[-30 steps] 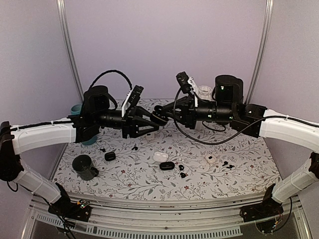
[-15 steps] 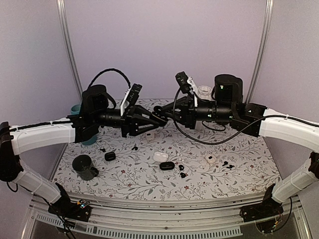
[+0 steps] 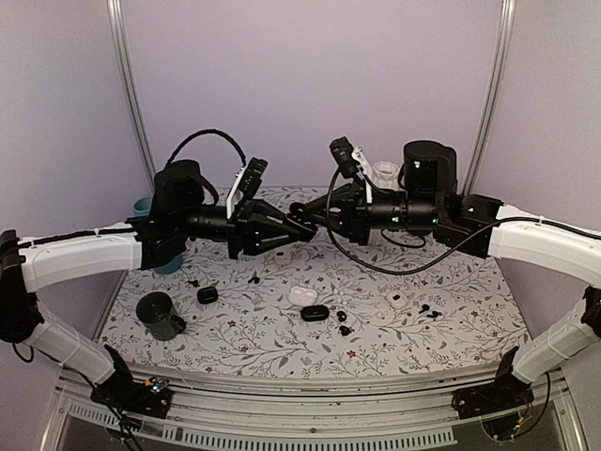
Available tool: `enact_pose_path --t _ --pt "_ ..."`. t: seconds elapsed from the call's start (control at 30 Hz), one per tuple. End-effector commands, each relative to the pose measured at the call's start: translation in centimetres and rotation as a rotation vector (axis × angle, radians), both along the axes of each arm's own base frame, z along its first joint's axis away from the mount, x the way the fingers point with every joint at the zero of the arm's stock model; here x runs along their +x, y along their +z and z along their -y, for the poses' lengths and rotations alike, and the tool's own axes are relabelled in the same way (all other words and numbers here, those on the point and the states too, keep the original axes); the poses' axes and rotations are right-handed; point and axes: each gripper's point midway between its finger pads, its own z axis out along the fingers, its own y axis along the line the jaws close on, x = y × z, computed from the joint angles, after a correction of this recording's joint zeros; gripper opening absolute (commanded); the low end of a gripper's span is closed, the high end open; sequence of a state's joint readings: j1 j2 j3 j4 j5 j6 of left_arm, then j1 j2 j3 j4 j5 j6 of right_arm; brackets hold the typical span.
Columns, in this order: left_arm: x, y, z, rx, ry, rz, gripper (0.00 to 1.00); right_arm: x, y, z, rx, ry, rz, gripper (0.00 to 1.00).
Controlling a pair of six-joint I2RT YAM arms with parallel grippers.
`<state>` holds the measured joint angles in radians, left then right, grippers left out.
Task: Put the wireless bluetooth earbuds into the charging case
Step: Pass from the right arm to the left, then move the right earbud to the center of the board.
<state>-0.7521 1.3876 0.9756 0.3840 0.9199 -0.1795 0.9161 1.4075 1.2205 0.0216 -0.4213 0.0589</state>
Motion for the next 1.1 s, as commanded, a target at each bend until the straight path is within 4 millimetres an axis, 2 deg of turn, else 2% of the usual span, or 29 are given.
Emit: enact_pose_path --t 0.0,0.1,0.23,0.37,0.43,0.47,0.6,0.7,0.87,0.93,1.07 --pt "-1.0 0.9 -0.2 -0.027 -0.026 0.032 0.0 0.1 1.5 -0.2 0.026 -0.008 0.02 0.07" --pt "-1.1 0.9 -0.2 -0.029 -0.024 0.038 0.0 0.7 1.6 -0.1 0.029 -0.042 0.017 0.27" --pt "-0.9 0.8 -0.3 -0.036 -0.01 0.036 0.0 1.4 1.5 0.3 0.033 -0.093 -0.003 0.39" --pt "-0.3 0.5 -0.3 -0.038 0.026 0.025 0.0 2.5 1.0 1.1 0.031 -0.172 -0.019 0.46" --pt "0.2 0.2 -0.2 -0.033 0.054 0.009 0.0 3.1 1.6 1.8 0.053 -0.206 -0.022 0.47" --pt "0.5 -0.1 -0.2 -0.027 0.067 0.0 0.0 3.1 0.9 2.1 0.052 -0.213 -0.041 0.49" --pt "2.1 -0.9 -0.3 -0.007 0.16 -0.029 0.0 3.6 1.5 3.7 0.098 -0.278 -0.058 0.55" --pt "3.4 -1.1 -0.7 -0.004 0.255 -0.051 0.0 4.7 1.1 5.2 0.096 -0.378 -0.1 0.57" --pt "4.4 -0.9 -1.6 -0.008 0.347 -0.062 0.0 6.7 -1.3 8.5 0.065 -0.573 -0.205 0.62" --pt "4.5 -1.0 -1.8 -0.001 0.347 -0.068 0.0 7.3 -2.8 10.1 0.048 -0.662 -0.269 0.68" --pt "3.5 -0.9 -2.0 -0.006 0.252 -0.052 0.0 8.0 -6.6 13.4 -0.01 -0.828 -0.421 0.69"
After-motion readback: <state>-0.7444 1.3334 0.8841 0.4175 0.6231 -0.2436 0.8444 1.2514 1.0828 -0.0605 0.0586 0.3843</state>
